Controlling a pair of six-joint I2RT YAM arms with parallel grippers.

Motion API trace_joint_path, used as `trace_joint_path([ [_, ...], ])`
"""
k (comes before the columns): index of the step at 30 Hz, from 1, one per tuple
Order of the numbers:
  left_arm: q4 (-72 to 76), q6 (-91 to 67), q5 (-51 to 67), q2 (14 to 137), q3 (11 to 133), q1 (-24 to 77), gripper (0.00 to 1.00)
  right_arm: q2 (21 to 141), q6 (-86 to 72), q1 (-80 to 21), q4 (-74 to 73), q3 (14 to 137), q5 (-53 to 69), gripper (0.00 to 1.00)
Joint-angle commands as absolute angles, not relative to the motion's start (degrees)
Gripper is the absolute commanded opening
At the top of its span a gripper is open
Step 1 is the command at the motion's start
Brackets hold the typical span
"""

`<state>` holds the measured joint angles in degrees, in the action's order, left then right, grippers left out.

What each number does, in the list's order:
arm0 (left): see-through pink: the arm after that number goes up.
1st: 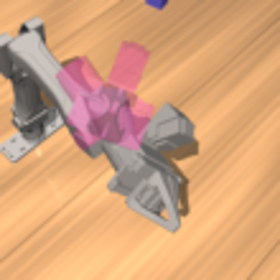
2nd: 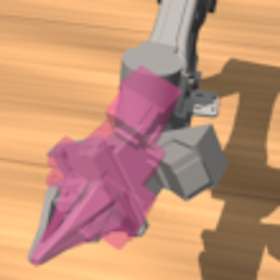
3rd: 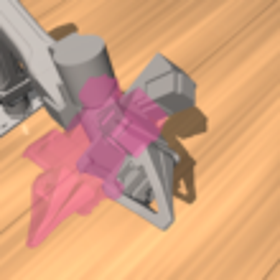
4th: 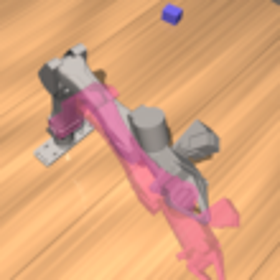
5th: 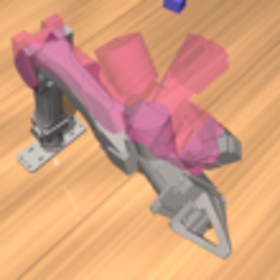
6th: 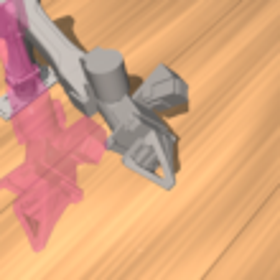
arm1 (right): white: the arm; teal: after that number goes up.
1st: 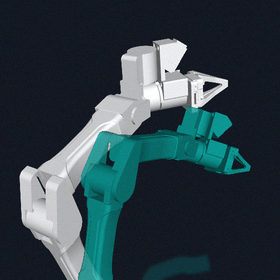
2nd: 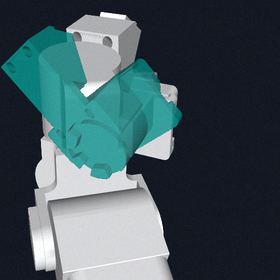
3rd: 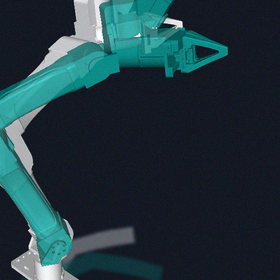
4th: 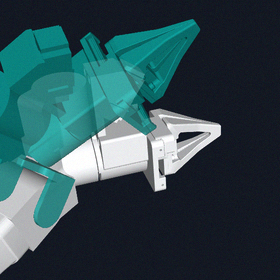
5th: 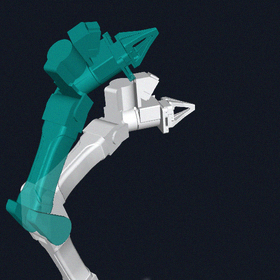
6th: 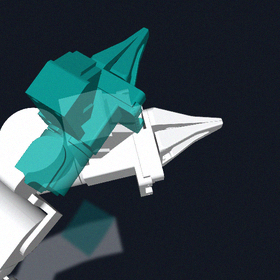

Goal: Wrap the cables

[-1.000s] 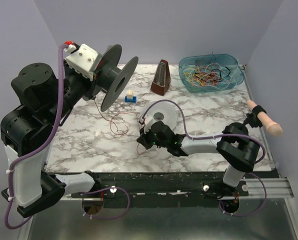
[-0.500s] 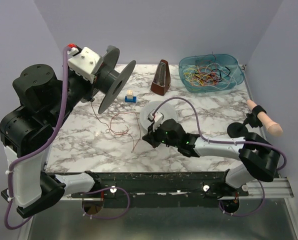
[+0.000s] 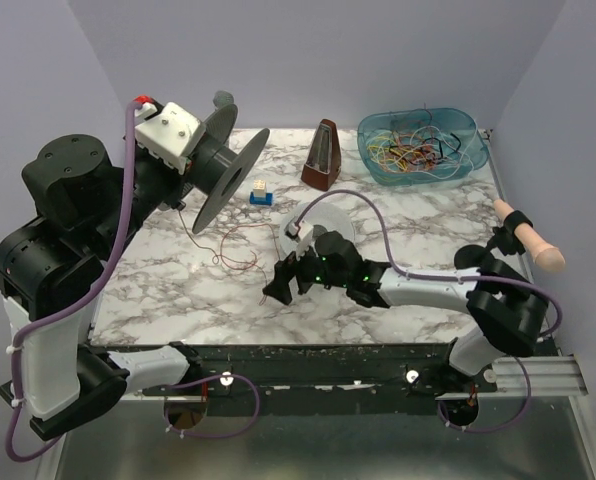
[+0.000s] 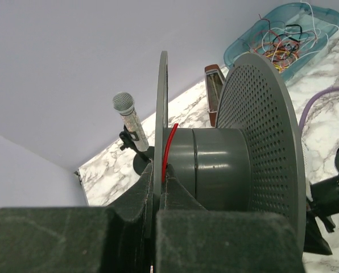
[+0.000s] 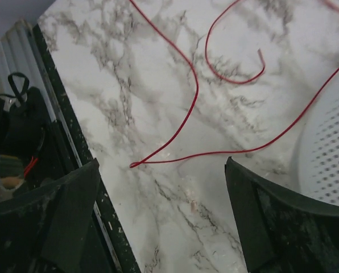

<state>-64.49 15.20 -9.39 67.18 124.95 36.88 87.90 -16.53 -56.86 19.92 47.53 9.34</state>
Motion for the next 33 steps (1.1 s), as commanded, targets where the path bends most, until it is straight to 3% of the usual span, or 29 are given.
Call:
trace_joint_path([
  [1,-61.26,15.47,-8.97,67.15,127.09,37.44,0.00,93.77,-25.47,-57.74,22.76,49.21,14.93,1.00],
  [5,-61.43,15.38,-8.61,67.24,127.09,37.44,0.00,96.67,-28.91,-57.74,25.66,49.92,16.35,0.99],
  [15,-61.35,15.03,-8.70,67.41,127.27,37.53,0.00,106.96,-31.55,-57.74,28.04,55.90,20.48,0.85],
  [16,-61.43,15.12,-8.88,67.41,127.35,37.53,0.00,107.14,-31.47,-57.66,27.43,56.25,20.30,0.78],
  [17,-61.52,15.20,-8.96,67.33,127.35,37.53,0.00,107.05,-31.20,-57.66,26.55,56.42,20.22,0.61],
  [19,-61.79,15.38,-9.14,67.06,127.09,37.62,0.00,105.57,-31.20,-57.39,25.23,55.73,18.81,0.17],
  [20,-62.14,15.64,-9.31,66.97,126.74,37.53,0.00,103.73,-30.77,-57.22,24.96,54.94,18.03,0.01],
  [28,-66.61,18.54,-4.59,62.32,112.25,37.53,0.00,82.65,-26.80,-52.49,8.44,53.45,11.16,0.01],
  [33,-71.54,17.67,3.59,60.91,111.97,37.53,0.00,74.19,-24.71,-44.66,1.17,54.04,9.94,0.01],
])
